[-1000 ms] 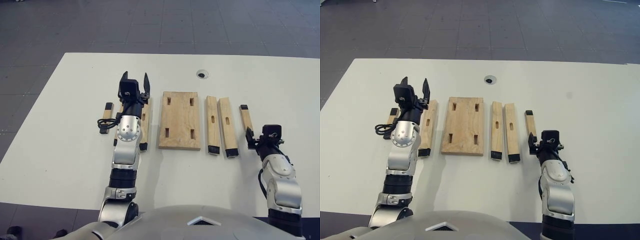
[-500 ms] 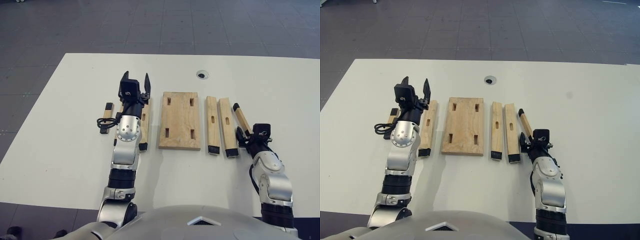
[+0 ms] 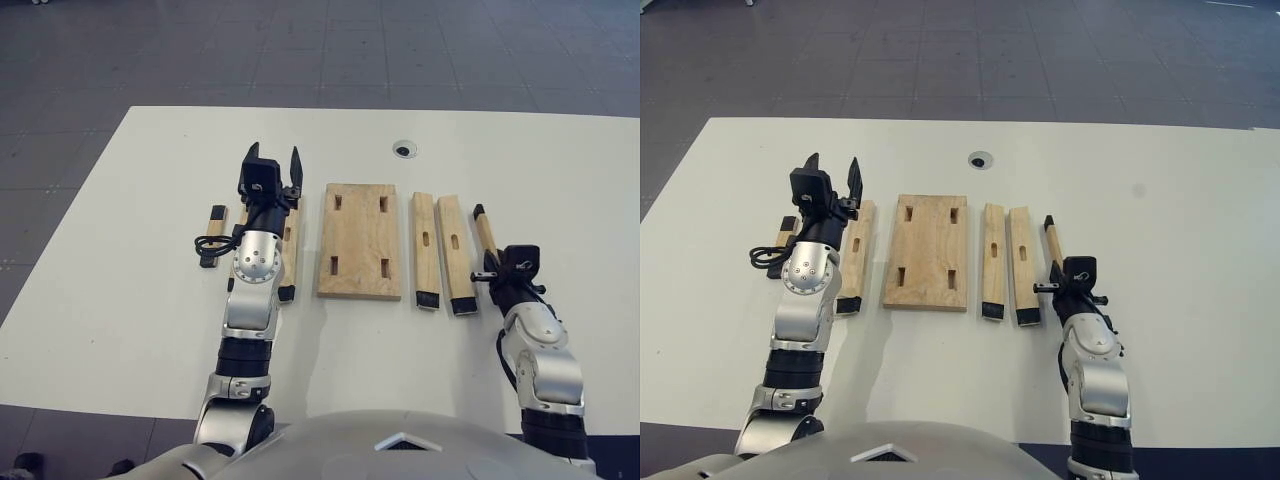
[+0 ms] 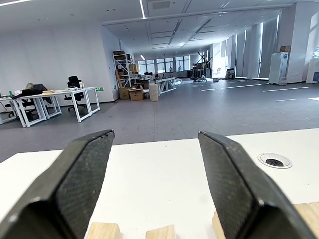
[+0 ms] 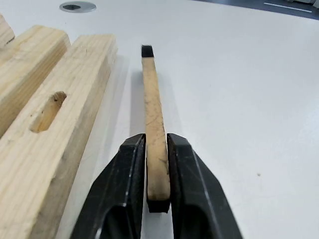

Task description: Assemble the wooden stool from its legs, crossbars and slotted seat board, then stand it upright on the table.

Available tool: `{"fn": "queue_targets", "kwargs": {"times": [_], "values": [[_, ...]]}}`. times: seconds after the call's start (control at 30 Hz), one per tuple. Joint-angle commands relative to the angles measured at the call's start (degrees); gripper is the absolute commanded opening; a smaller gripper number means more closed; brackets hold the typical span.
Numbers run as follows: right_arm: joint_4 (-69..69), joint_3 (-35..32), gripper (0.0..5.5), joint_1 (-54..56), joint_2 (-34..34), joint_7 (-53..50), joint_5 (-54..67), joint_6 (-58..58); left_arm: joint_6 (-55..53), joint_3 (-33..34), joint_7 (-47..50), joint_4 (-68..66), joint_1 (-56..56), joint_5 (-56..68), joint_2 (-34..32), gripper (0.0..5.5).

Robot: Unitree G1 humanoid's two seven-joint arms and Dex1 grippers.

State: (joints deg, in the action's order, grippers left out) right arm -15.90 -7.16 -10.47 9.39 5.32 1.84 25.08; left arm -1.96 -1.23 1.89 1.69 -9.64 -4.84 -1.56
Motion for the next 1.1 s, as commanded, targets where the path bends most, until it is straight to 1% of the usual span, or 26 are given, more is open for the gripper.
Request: {"fn": "queue_targets", "kwargs": {"times": [0.03,0.1,0.2,0.3,0.37,0.43,0.5,0.63,0.73,0.87,1.03,1.1], "values": [[-4.56,-0.97,0.39,4.43,-1.19,-1.06,1.73,-0.47,-1.74,0.66,-0.88,1.15,-1.39,1.04,-0.46,3.12],[-6.10,-1.39,0.39,8.74,-2.46,0.19,5.81,1.11,-4.23,1.46,-4.21,2.19,-3.24,5.76,-0.13,3.12],[-6.19,-2.09,0.39,14.49,-3.93,3.90,14.08,4.12,-11.47,4.49,-9.67,3.89,-6.34,17.75,1.47,3.12],[-4.00,-4.81,0.39,20.63,-5.96,11.57,31.56,11.59,-28.83,9.63,-14.06,5.79,-10.03,38.13,2.63,3.12],[-2.51,-5.85,0.39,24.09,-5.89,16.01,41.09,15.87,-40.07,12.38,-15.64,6.86,-12.04,51.17,1.85,3.50],[-1.58,-6.00,0.39,26.06,-5.51,19.17,48.08,19.25,-47.23,14.46,-16.44,7.05,-13.70,60.42,0.59,3.81],[-0.90,-5.84,0.39,27.33,-5.88,20.81,53.76,21.79,-52.40,15.36,-17.45,6.38,-15.14,66.56,-0.91,4.12],[-0.63,-4.49,0.39,27.91,-5.68,21.08,58.46,23.71,-57.82,17.07,-15.58,5.78,-15.85,76.28,-1.42,4.74],[-1.35,-3.73,0.39,27.52,-5.09,21.30,60.51,24.42,-59.09,17.74,-14.71,6.75,-15.77,81.83,-1.97,4.74],[-3.09,-2.52,0.39,25.34,-3.79,22.45,63.96,25.85,-57.88,19.64,-13.13,5.32,-17.15,89.15,-2.70,4.78],[-3.19,-2.87,0.39,23.70,-2.66,22.94,69.24,26.86,-59.03,18.21,-15.10,5.31,-17.10,92.21,-5.99,4.78],[-3.23,-2.37,0.39,23.25,-1.67,23.37,70.45,27.54,-59.52,17.52,-15.86,5.35,-16.83,93.25,-7.17,4.42]]}}
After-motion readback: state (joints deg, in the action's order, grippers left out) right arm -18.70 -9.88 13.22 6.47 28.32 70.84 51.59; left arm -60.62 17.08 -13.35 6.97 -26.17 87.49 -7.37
